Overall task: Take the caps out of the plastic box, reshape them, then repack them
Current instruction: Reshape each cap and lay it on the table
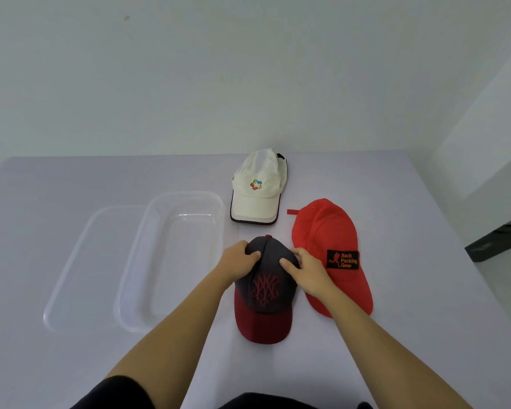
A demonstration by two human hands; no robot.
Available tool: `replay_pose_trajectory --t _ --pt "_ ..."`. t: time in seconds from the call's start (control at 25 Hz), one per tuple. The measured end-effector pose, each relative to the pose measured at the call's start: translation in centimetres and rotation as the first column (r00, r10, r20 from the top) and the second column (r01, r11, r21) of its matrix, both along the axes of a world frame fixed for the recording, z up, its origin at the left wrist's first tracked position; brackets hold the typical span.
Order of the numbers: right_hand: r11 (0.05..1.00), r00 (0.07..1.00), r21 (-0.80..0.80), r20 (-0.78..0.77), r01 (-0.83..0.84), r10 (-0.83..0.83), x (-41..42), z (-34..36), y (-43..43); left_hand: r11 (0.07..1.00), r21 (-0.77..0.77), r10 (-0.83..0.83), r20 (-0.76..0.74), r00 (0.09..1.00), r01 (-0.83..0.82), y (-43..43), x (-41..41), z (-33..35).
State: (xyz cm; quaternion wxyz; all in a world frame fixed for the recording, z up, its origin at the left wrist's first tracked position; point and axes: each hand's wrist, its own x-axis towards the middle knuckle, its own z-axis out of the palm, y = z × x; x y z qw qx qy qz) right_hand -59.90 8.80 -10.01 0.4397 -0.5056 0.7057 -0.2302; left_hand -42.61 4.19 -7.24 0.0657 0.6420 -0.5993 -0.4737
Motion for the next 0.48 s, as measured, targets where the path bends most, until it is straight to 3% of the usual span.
replay_pose_trajectory --t 0.16,0.24,0.32,0.4,0.48 --pt "0.993 0.972 -0.007 -0.205 -0.122 0.118 -0.6 1.2 0.1 0.966 -0.248 -0.023 0.21 0.977 0.076 -0.4 0.6 1.2" --pt "0.993 0.96 -0.003 -0.255 -0.118 0.114 -0.9 2.0 0.8 0.956 -0.288 0.021 0.272 0.962 0.06 -0.6 1.4 1.8" --pt "0.99 0.974 0.095 -0.193 -0.1 0.117 -1.1 1.3 -0.6 0.993 -0.121 0.017 0.216 0.976 0.009 -2.1 1.1 1.3" --pt "0.983 0.989 0.161 -0.104 -0.09 0.108 0.1 1.2 -0.5 0.996 0.076 0.044 0.053 0.998 -0.048 -0.9 0.7 1.5" --pt "0.983 0.999 0.184 -0.026 -0.014 0.019 1.1 0.7 -0.9 0.981 0.141 0.144 -0.067 0.987 -0.134 -0.3 0.1 0.9"
